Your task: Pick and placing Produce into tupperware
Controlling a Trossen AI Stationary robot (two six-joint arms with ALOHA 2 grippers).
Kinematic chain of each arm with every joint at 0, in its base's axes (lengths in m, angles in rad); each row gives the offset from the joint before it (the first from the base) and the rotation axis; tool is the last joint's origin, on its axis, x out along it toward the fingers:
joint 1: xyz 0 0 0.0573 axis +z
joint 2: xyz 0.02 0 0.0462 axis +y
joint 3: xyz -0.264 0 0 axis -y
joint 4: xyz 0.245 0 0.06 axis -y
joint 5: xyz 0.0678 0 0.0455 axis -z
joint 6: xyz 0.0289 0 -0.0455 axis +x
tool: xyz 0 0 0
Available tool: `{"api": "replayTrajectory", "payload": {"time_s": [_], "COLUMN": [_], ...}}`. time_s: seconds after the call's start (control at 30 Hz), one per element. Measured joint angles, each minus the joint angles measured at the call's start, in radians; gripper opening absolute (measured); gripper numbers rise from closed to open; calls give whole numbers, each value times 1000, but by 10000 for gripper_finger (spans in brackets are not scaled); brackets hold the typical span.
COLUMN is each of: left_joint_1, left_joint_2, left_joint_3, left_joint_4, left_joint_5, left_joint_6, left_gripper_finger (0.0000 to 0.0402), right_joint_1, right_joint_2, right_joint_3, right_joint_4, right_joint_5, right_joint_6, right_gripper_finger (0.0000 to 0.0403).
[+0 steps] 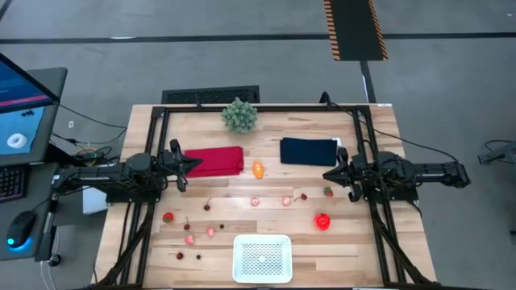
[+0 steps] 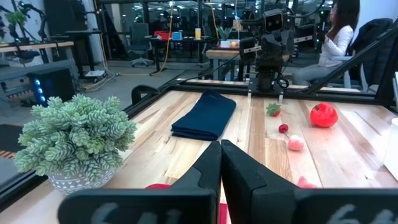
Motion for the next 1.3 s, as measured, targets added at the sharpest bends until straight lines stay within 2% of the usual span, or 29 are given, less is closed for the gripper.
{"api": "replayTrajectory", "payload": {"time_s": [0.23,0.37,0.5,0.63,0.8,1.0,1.13,1.3], "left_joint_1": [0,0,0,0,0,1,1,-1], "left_joint_2": [0,0,0,0,0,0,0,1], "left_joint_3": [0,0,0,0,0,0,0,0], "left_joint_4": [0,-1,0,8,7,8,7,7], "left_joint_5": [0,10,6,-29,-38,-54,-50,-44], "left_joint_6": [-32,-217,-364,-367,-368,-374,-395,-471], "left_gripper_finger": [0,0,0,0,0,0,0,0], "right_joint_1": [0,0,2,0,-1,-13,-29,-55], "right_joint_2": [0,0,0,0,0,0,0,0], "right_joint_3": [0,0,0,0,0,0,0,0], "right_joint_4": [0,14,119,274,356,237,202,123], "right_joint_5": [0,7,30,49,95,136,139,248], "right_joint_6": [0,-5,175,290,226,108,107,110], "right_gripper_finger": [59,59,59,59,59,59,59,59]}}
